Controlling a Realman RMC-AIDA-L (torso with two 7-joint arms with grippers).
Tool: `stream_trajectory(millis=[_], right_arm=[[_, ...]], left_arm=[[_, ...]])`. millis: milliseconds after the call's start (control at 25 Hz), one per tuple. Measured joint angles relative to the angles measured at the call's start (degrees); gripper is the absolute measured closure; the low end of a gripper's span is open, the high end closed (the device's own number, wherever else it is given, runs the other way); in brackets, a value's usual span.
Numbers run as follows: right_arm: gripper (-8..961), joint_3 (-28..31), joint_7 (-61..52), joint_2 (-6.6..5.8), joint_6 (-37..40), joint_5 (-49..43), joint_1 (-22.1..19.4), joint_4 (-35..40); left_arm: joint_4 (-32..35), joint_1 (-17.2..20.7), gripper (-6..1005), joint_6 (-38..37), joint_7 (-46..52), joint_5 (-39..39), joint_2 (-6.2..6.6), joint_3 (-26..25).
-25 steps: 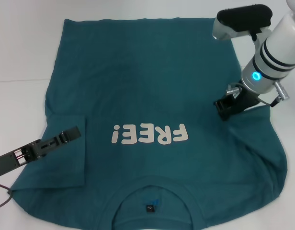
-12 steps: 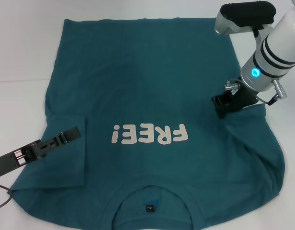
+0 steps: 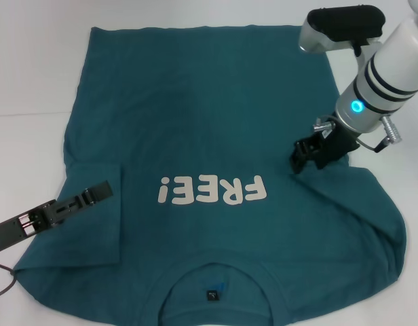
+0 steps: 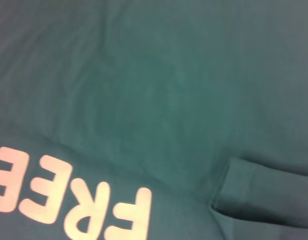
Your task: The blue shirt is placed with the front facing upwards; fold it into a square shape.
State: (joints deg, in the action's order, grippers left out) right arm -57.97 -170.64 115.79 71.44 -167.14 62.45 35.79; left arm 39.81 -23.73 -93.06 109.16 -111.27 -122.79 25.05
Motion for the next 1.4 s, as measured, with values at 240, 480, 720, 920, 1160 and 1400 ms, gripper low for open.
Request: stream_trajectory(millis=[240,480,720,920,1160,1400], right_arm=[[356,-0.60,1.24,-0.64,0.45,-0.55,-0.95,1.66],[270,4.86,6.65,-4.15,6.27,4.35,-7.07,6.96],[264,12.02,12.71,-6.99,13.07,9.13,-11.47,7.33],[264,15.09,14.70,-8.27,17.25,9.47,-15.23,7.34],[265,20.19,16.42,-9.78,18.86,9.47,-18.79,7.37],[268,20.34,16.53,-9.78,16.96,9.00,-19.95,6.81]], left_arm=[[0.00,0.07,249,0.41,0.00,0.00,-0.08,-0.01],[0.01,-0.15,249,0.57,0.00,0.00,-0.08,-0.01],[0.00,-0.31,249,1.04,0.00,0.00,-0.08,0.00],[-0.90,-0.35,249,1.31,-0.10,0.00,0.14,0.00],[-1.31,-0.39,249,1.46,-0.35,0.00,0.18,0.00],[-1.32,-0.37,249,1.49,-0.36,0.00,0.18,0.00]])
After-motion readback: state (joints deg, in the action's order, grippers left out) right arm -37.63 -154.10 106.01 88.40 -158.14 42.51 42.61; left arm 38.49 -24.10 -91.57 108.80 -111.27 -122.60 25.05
